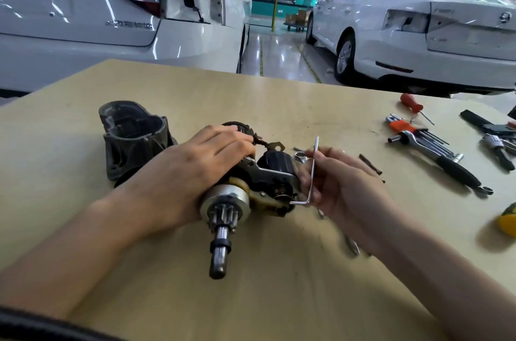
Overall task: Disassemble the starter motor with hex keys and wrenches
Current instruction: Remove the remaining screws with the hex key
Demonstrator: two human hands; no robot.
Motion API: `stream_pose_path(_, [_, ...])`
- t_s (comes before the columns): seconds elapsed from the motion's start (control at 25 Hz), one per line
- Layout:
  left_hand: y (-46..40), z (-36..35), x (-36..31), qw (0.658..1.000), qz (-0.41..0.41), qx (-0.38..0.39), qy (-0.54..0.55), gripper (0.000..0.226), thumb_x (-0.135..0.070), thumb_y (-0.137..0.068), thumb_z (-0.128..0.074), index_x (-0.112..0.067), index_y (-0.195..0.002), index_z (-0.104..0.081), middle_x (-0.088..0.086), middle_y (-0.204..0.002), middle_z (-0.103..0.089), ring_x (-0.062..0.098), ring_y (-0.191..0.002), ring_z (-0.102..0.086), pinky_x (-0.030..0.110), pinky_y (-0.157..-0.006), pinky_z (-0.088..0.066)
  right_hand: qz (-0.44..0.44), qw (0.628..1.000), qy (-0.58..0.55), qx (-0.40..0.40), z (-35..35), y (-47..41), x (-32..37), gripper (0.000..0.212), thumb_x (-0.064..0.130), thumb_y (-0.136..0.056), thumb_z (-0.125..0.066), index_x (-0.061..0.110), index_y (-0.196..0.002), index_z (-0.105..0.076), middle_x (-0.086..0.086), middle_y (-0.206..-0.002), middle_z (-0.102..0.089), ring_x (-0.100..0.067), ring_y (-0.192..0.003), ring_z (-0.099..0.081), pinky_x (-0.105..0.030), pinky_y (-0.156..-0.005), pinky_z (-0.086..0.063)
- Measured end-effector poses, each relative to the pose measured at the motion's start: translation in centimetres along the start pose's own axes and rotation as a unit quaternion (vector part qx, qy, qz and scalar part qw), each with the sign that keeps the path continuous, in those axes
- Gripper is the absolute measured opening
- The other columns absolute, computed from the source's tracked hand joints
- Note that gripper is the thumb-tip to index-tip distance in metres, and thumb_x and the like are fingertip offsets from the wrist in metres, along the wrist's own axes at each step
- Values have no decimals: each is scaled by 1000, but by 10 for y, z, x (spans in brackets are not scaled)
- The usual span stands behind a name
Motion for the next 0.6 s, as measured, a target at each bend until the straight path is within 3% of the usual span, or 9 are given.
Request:
stream_pose_path(0.16, [4,3,12,1000,13,0,-11,63,3,-66,-77,-11,-123,-55,6,-131,-57,24,-125,-49,40,-97,-50,8,1000,8,23,-14,-6,-2,16,6,-102,-35,4,-94,-48,-9,-58,-57,-15,-44,-44,-25,-48,-46])
stream_pose_path(0.28, [5,3,14,1000,3,-4,-9,65,-2,-65,-75,-11,-125,-52,6,-131,-55,23,-122,-46,30,-101,-40,3,1000,-8,9,-11,-6,-3,18,5,-101,-36,4,-90,-51,-10,-59,-58,-16,-46,-47,-23,-44,-45])
stream_pose_path(0.36, [8,-1,18,1000,12,17,13,79,-1,-65,-76,-15,-135,-42,3,-139,-49,17,-131,-39,22,-109,-30,-6,1000,-15,0,-4,-3,-3,21,4,-99,-38,5,-85,-53,-11,-61,-60,-18,-47,-52,-22,-44,-46])
stream_pose_path(0.48, [19,-1,30,990,54,70,107,107,8,-67,-71,-42,-147,-20,-27,-152,-26,-6,-144,-14,8,-112,-15,-12,1000,-5,11,3,0,7,9,3,-86,-50,4,-81,-57,-15,-65,-64,-19,-46,-57,-28,-48,-52])
stream_pose_path(0.52, [21,1,33,984,67,91,136,111,10,-69,-67,-51,-146,-16,-36,-150,-23,-6,-143,-18,10,-113,-18,-9,1000,-4,14,5,1,11,4,5,-79,-55,4,-82,-58,-16,-67,-65,-20,-47,-59,-29,-50,-54])
stream_pose_path(0.6, [20,18,35,974,99,89,182,101,8,-73,-61,-59,-140,-27,-44,-140,-33,12,-125,-54,26,-105,-42,-1,1000,3,24,11,4,20,11,5,-70,-60,4,-81,-63,-18,-72,-68,-20,-51,-63,-29,-54,-56])
Point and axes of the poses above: each hand's wrist, its own y-axis away from the middle knuckle, its own z-axis out of the back of the hand, x = y × z, the point moved 9 cm from there along -y, towards the middle knuckle
